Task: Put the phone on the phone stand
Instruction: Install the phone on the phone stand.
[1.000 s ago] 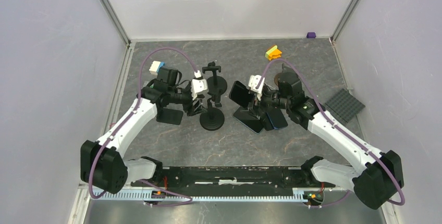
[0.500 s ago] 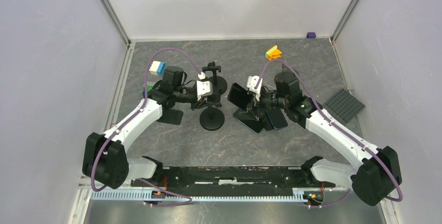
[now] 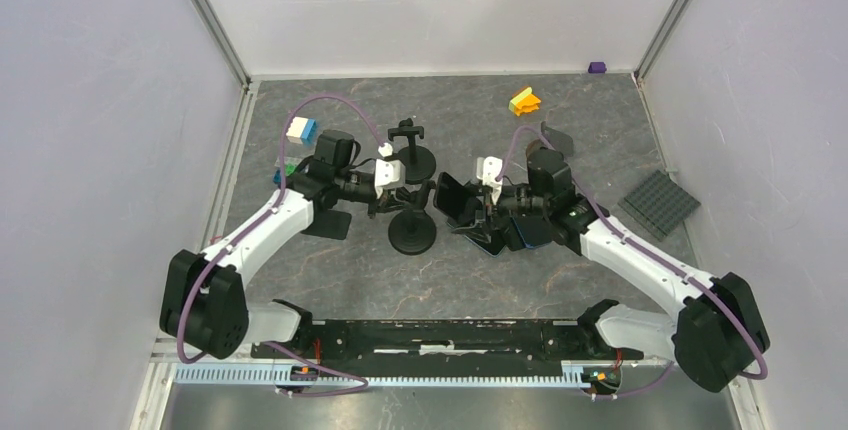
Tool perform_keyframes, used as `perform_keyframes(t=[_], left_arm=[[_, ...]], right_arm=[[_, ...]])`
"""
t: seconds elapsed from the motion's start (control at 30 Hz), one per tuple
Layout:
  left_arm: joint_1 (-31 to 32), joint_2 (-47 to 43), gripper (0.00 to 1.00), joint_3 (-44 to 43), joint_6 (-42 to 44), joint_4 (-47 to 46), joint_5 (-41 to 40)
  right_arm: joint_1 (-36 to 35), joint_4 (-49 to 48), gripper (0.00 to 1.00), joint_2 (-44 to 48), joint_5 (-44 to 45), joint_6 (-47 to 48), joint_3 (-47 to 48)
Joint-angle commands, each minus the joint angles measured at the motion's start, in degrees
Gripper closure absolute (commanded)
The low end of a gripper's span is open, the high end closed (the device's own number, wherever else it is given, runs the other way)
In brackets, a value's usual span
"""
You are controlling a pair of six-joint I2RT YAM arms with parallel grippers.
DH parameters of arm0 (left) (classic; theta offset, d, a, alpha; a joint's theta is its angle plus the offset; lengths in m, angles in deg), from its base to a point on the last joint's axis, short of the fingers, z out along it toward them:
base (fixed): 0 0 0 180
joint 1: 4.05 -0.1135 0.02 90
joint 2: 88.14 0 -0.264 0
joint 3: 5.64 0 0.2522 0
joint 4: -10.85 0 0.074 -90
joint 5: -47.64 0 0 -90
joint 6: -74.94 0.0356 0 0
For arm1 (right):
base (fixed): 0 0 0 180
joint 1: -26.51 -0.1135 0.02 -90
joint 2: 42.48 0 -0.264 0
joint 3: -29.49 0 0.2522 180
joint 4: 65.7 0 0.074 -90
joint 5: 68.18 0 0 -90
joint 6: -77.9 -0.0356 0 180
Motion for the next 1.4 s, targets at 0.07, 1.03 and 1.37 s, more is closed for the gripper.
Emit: perform_keyframes(t=[0.07, 1.03, 1.37], left_arm=[[0.5, 0.8, 0.98, 0.7, -3.3, -3.9, 7.1], [1.0, -3.2, 0.98, 8.5, -11.8, -16.4, 9.4], [1.2, -2.7, 0.98, 9.3, -12.1, -16.5, 10.0]], right_arm=[[-3.6, -12.8, 0.99, -2.9, -5.3, -3.7, 0.9], [-4.3, -29.3, 0.99, -12.3, -10.8, -14.6, -2.8], [-3.7, -34.6, 1.00, -14.8, -10.5, -18.6, -1.9]])
